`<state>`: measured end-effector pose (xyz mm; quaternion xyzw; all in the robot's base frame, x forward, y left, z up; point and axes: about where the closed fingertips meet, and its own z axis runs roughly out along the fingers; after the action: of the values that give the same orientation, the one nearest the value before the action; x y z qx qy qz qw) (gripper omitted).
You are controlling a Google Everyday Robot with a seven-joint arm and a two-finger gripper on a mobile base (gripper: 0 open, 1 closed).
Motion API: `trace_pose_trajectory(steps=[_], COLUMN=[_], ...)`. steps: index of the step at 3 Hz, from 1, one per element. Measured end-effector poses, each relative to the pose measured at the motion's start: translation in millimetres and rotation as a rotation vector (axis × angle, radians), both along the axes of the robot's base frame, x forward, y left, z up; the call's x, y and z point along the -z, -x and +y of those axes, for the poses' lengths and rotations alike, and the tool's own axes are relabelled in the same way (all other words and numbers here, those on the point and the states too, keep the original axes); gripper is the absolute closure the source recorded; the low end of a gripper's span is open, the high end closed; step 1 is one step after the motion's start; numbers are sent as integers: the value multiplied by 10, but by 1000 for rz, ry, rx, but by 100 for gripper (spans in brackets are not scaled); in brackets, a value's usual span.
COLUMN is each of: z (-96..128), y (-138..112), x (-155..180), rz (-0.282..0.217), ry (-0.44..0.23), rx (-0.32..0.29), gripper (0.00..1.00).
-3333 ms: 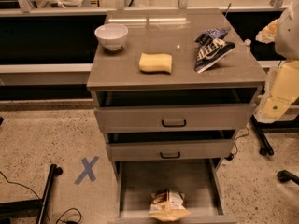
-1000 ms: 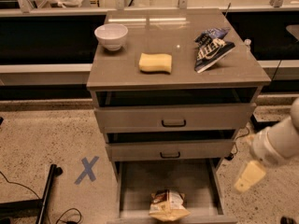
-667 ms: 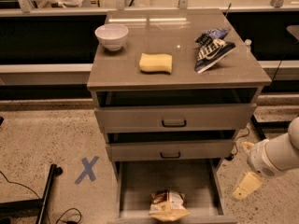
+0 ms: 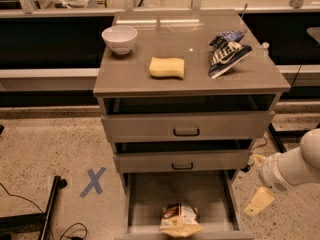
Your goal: Pick brown chip bag from bottom drawer and place on counter
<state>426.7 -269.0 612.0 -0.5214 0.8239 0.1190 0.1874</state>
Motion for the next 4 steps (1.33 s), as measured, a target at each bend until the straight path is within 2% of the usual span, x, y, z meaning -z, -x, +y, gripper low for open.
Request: trace_pose_trajectory(steps=[1,2,3,4], z=[235,367,405,565], y=[190,214,197,116], x=[686,1036,1126,1506], rz=[-27,-76,-85,-123], ry=[-62,-93,-104,-156], rx=[-84,-164,-173,-204], gripper=[0,0,0,0])
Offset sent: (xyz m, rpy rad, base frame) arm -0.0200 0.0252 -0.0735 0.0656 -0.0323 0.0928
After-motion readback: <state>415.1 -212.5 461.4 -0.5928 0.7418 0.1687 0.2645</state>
